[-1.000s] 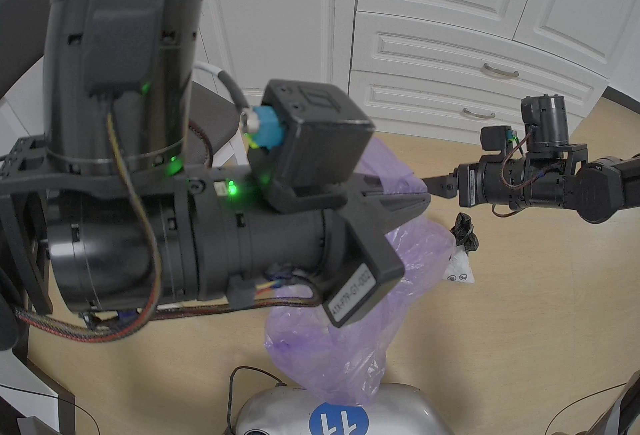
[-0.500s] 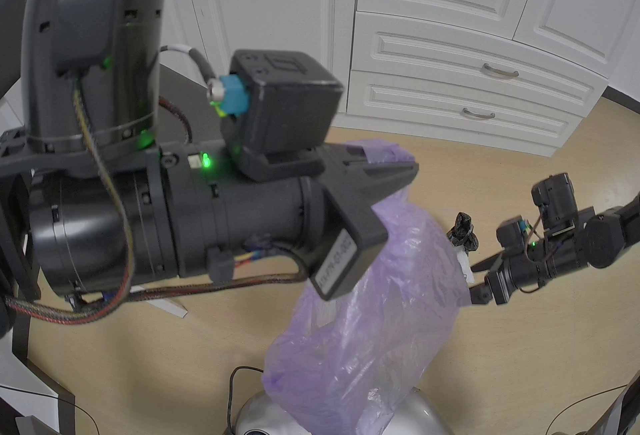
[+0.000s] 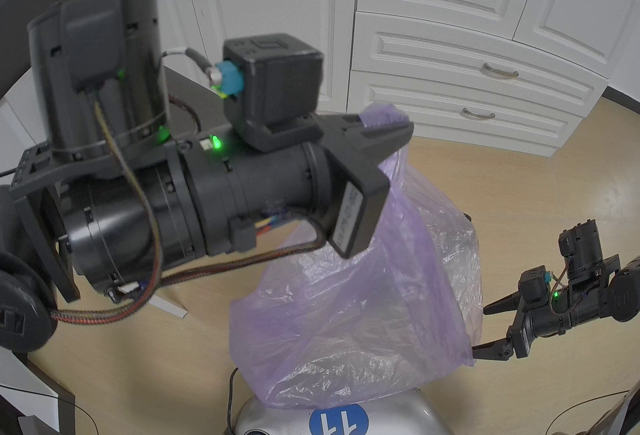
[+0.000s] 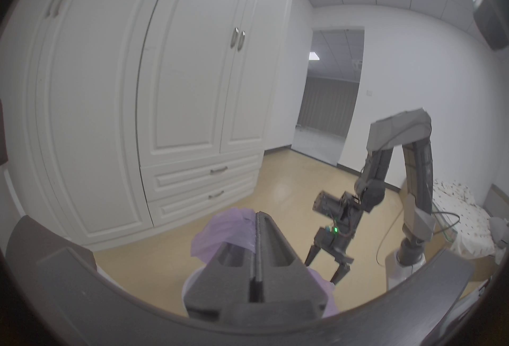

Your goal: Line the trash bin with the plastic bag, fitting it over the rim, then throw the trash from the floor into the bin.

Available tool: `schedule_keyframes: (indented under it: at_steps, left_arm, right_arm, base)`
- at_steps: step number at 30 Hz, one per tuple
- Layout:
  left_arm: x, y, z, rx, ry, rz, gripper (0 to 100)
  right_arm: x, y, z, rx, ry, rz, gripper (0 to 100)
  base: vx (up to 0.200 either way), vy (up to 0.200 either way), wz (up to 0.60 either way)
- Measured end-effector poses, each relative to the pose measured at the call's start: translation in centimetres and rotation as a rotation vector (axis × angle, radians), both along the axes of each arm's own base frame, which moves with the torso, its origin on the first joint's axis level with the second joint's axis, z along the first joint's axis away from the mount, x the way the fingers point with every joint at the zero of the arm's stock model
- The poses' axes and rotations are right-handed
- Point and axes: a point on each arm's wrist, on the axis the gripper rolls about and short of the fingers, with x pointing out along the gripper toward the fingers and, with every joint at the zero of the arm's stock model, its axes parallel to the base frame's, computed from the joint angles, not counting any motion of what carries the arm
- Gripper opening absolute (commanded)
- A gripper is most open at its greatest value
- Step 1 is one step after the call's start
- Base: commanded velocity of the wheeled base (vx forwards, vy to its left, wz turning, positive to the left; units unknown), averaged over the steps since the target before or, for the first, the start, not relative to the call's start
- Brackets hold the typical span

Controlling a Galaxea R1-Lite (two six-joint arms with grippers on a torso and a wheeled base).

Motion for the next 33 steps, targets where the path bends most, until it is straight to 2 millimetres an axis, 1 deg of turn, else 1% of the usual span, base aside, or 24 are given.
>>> schedule_keyframes:
  at_steps: [5,8,13,19,22,26,29,33]
  left_arm:
    - [-0.4,-0.4,-0.7,0.147,0.081,-0.019,0]
    - [-0.9,-0.5,-0.1,0.207,0.112,-0.041,0]
    - [-1.7,-0.8,1.2,0.210,0.102,-0.070,0]
    - [-2.2,-1.1,2.2,0.171,0.066,-0.091,0]
    - [-2.5,-1.1,2.4,0.163,0.060,-0.099,0]
    - [-2.7,-1.1,2.4,0.160,0.057,-0.106,0]
    - [-2.8,-1.1,2.4,0.160,0.057,-0.111,0]
    - [-3.0,-1.1,2.4,0.159,0.055,-0.116,0]
  right_arm:
    - [0.0,0.2,0.1,0.024,-0.012,-0.017,100]
    - [0.8,0.5,0.3,0.061,-0.030,-0.049,100]
    - [3.6,1.1,0.2,0.129,-0.051,-0.114,100]
    - [6.8,1.6,-1.4,0.139,-0.020,-0.161,100]
    - [8.5,1.7,-1.8,0.159,-0.017,-0.196,100]
    - [10.4,2.0,-1.7,0.245,-0.019,-0.265,100]
    - [11.8,2.6,-1.1,0.332,-0.078,-0.288,100]
    - [13.0,3.5,-0.6,0.446,-0.152,-0.289,100]
  base:
    - [0.000,0.000,0.00]
    - [0.000,0.000,0.00]
    - [0.000,0.000,0.00]
    - [0.000,0.000,0.00]
    - [0.000,0.000,0.00]
    - [0.000,0.000,0.00]
    - [0.000,0.000,0.00]
    - [0.000,0.000,0.00]
